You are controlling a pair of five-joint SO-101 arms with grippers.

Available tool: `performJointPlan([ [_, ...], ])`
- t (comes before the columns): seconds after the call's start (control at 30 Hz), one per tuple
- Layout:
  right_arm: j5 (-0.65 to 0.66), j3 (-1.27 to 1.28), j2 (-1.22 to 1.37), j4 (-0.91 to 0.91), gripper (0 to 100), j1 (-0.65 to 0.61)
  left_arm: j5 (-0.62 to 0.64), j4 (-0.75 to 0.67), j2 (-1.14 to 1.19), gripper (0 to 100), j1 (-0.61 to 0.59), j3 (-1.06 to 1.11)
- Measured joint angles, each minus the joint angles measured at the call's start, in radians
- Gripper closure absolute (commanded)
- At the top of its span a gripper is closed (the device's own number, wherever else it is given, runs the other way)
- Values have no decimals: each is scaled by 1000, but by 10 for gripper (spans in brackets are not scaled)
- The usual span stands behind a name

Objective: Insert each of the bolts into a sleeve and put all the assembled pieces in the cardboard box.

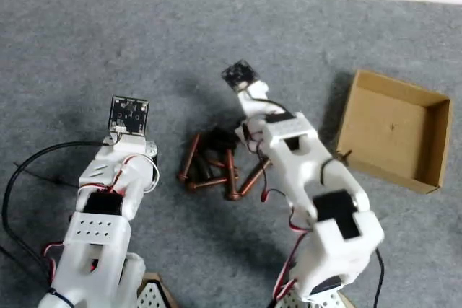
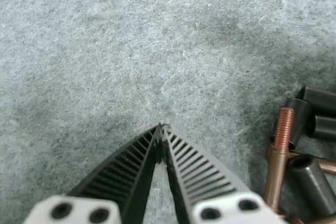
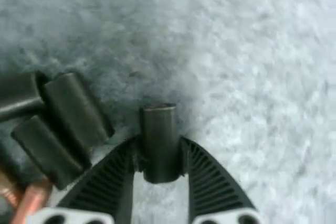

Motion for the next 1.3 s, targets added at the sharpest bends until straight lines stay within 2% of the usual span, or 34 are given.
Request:
performJointPlan([
  [0.17,-40,250,-204,-72,995,8,0,0,0,986,0,0],
  [0.3,-152,325,-347,51,995,41,0,0,0,986,0,0],
  [0.4,-187,342,-436,161,995,91,0,0,0,986,0,0],
  [0.57,-198,453,-545,187,995,201,0,0,0,986,0,0],
  [0.7,-199,539,-626,187,995,232,0,0,0,986,0,0],
  [0.9,-199,611,-663,245,985,238,0,0,0,986,0,0],
  [1.1,-199,635,-663,249,855,238,0,0,0,986,0,0],
  [1.3,-199,635,-664,249,854,236,0,0,0,986,0,0],
])
